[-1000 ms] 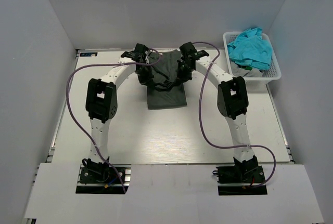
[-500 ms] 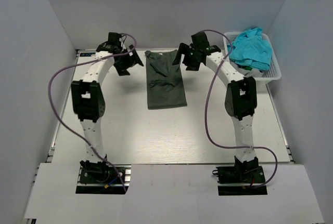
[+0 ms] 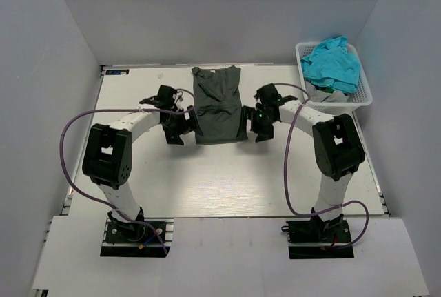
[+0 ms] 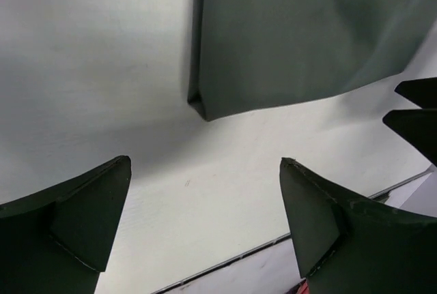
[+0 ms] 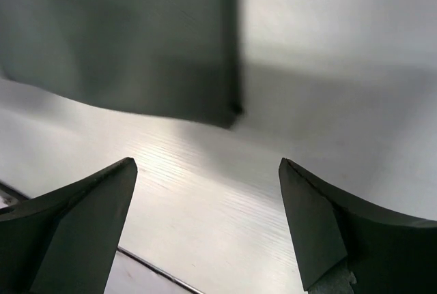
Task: Fold and stack the t-shirts
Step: Grab one side of the 2/3 rectangular tshirt with both arms
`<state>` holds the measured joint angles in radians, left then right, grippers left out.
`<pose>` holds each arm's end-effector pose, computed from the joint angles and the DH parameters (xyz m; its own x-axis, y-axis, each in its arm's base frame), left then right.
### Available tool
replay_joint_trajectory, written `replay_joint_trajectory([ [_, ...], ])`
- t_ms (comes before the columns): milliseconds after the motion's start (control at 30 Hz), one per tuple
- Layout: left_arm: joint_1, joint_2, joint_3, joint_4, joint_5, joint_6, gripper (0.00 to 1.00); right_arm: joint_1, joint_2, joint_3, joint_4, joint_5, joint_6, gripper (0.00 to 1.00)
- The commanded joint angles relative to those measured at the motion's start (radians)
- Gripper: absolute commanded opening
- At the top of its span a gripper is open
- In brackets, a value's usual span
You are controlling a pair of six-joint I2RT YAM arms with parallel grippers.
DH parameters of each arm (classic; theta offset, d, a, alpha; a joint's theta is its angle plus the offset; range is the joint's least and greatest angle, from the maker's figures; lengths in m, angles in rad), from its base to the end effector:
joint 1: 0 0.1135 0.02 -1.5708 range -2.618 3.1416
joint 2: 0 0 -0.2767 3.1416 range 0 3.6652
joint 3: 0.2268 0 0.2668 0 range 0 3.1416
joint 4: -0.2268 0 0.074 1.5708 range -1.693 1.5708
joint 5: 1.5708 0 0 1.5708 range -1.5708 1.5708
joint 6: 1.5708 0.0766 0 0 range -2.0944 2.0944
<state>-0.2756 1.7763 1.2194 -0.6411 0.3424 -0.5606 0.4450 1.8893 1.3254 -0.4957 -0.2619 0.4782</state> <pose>0.3607 -0.1287 0.1618 -0.9579 -0.2496 -0.1422 -0.1597 0.8742 -0.4585 0.3803 0.2034 0.1590 -0.9429 0.0428 -0.3304 -0.1084 0.8984 0.4256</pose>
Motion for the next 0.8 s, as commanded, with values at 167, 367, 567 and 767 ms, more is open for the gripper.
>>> replay_joint_trajectory([
  [167,-0.060,0.037,-0.020,0.121,0.015,-0.012,0.99,-0.008,-0.001,-0.026,0.078,-0.030,0.003,0.90],
  [367,-0.070,0.089,0.008,0.112,-0.005,0.019,0.90,-0.005,0.056,0.001,0.071,-0.042,0.020,0.90],
  [567,-0.079,0.112,-0.061,0.165,-0.005,0.019,0.61,-0.006,0.086,-0.014,0.108,-0.082,0.045,0.82],
  [767,-0.079,0.155,-0.061,0.175,-0.005,0.001,0.37,-0.009,0.132,-0.017,0.131,-0.080,0.053,0.46],
])
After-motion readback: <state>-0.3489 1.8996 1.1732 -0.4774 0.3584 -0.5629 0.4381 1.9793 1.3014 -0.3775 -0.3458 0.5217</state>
